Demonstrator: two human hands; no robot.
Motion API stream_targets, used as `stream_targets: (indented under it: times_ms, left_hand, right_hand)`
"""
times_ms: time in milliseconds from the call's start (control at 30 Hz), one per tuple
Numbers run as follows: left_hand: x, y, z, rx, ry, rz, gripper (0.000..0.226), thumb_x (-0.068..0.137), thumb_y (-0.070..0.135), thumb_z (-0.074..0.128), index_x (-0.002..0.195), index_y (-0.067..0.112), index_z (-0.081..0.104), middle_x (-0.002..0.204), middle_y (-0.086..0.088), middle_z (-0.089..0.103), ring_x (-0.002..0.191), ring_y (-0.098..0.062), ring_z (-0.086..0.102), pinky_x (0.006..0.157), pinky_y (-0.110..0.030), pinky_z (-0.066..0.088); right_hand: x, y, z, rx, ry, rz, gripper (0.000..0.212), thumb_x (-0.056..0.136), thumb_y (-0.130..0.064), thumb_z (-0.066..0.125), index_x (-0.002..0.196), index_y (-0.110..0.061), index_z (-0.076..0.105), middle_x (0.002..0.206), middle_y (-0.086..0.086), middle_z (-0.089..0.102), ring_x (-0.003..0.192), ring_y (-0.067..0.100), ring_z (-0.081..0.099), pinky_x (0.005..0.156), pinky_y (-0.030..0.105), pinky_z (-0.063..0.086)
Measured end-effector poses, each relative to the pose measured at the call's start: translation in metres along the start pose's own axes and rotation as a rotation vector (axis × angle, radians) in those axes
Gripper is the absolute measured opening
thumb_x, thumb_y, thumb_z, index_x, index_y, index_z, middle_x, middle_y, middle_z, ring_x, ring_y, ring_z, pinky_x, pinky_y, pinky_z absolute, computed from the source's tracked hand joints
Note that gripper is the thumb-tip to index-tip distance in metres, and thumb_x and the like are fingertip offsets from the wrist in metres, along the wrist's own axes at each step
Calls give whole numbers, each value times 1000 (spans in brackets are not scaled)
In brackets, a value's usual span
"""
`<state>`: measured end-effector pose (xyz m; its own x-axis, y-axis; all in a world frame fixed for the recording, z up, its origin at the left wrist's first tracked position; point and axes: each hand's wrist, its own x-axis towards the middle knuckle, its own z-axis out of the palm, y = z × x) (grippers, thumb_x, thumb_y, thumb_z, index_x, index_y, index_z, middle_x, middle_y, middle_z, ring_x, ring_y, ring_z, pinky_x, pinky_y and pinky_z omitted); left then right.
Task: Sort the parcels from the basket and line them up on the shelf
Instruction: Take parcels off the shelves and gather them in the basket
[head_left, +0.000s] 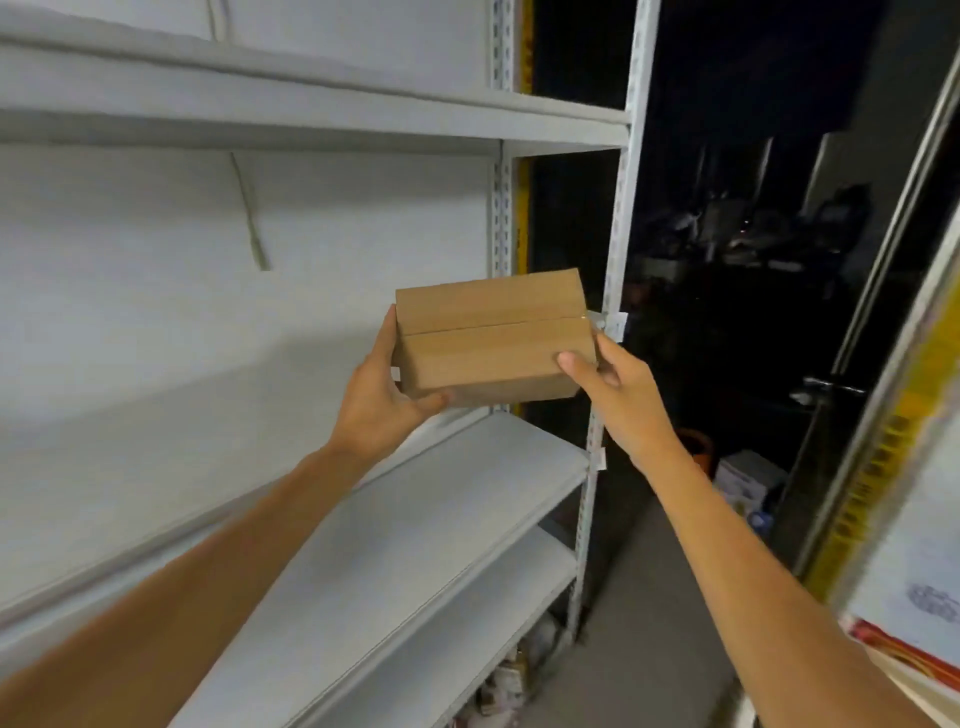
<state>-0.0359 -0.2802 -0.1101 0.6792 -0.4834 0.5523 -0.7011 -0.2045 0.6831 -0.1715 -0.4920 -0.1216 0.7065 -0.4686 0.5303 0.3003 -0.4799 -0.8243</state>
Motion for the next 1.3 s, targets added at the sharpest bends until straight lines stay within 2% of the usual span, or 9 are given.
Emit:
stream_targets:
  times_ms: [100, 233, 567, 667, 767, 833, 933, 1100, 1300]
  left_hand:
    - [5, 8, 47, -116, -136, 28, 103, 68, 33, 84, 150, 33, 21, 129, 11, 53, 111, -11, 52, 94, -43, 51]
    - [0, 16, 109, -269, -307, 37, 97, 64, 31, 86, 144, 37, 31, 130, 11, 54, 115, -12, 53, 98, -42, 49]
    - [-85, 37, 251, -382, -736, 48, 103, 66, 39, 84, 149, 35, 23, 138, 6, 50, 126, -15, 47, 103, -43, 45]
    - [-114, 47, 287, -375, -816, 36, 99, 71, 30, 83, 150, 28, 23, 142, 4, 44, 128, -12, 42, 102, -32, 41]
    - [-140, 56, 321, -382, -909, -2, 95, 74, 19, 81, 150, 22, 24, 140, 5, 43, 122, -5, 40, 86, -8, 36]
    - [-157, 57, 343, -366, -960, -29, 95, 73, 15, 81, 150, 19, 24, 140, 2, 45, 120, -6, 42, 78, -3, 37]
    - [-181, 52, 376, -329, -1022, -91, 99, 72, 18, 82, 151, 21, 21, 142, 0, 44, 122, -8, 43, 90, -19, 40]
    - [-224, 54, 425, -275, -1144, -187, 98, 72, 20, 82, 149, 27, 23, 141, 1, 47, 126, -14, 47, 102, -36, 45]
    - [-266, 67, 478, -303, -1265, -334, 89, 77, 18, 78, 148, 29, 26, 131, 8, 52, 120, -10, 50, 100, -31, 45]
  right_hand:
    - [-24, 11, -40, -60, 116, 71, 56, 93, -38, 59, 146, -28, 41, 122, -27, 58, 115, -9, 54, 95, 13, 45]
    - [-73, 19, -86, -188, 270, 171, 54, 93, -39, 57, 145, -30, 42, 113, -36, 59, 106, -16, 55, 84, 10, 46]
    - [-230, 39, -158, -290, 529, 498, 43, 94, -38, 58, 135, -26, 57, 115, -13, 68, 105, 3, 64, 86, 27, 57]
    - [-267, 46, -177, -302, 563, 568, 43, 94, -36, 58, 134, -22, 57, 116, -3, 70, 106, 9, 66, 84, 29, 57]
    - [-298, 64, -195, -302, 623, 620, 39, 94, -31, 60, 131, -20, 61, 111, -1, 72, 101, 11, 69, 77, 27, 57]
    - [-319, 81, -209, -269, 648, 674, 43, 91, -34, 65, 132, -20, 60, 113, 0, 72, 102, 12, 69, 82, 32, 57]
    - [-346, 110, -232, -194, 680, 769, 58, 76, -49, 73, 127, -25, 61, 115, -2, 70, 107, 12, 66, 89, 40, 56]
    - [-394, 156, -267, -127, 722, 905, 47, 77, -45, 73, 118, -24, 61, 116, 2, 68, 108, 16, 65, 93, 48, 54]
    - [-448, 190, -303, -83, 774, 1016, 42, 86, -30, 73, 120, -11, 56, 117, 8, 67, 107, 20, 65, 85, 37, 55]
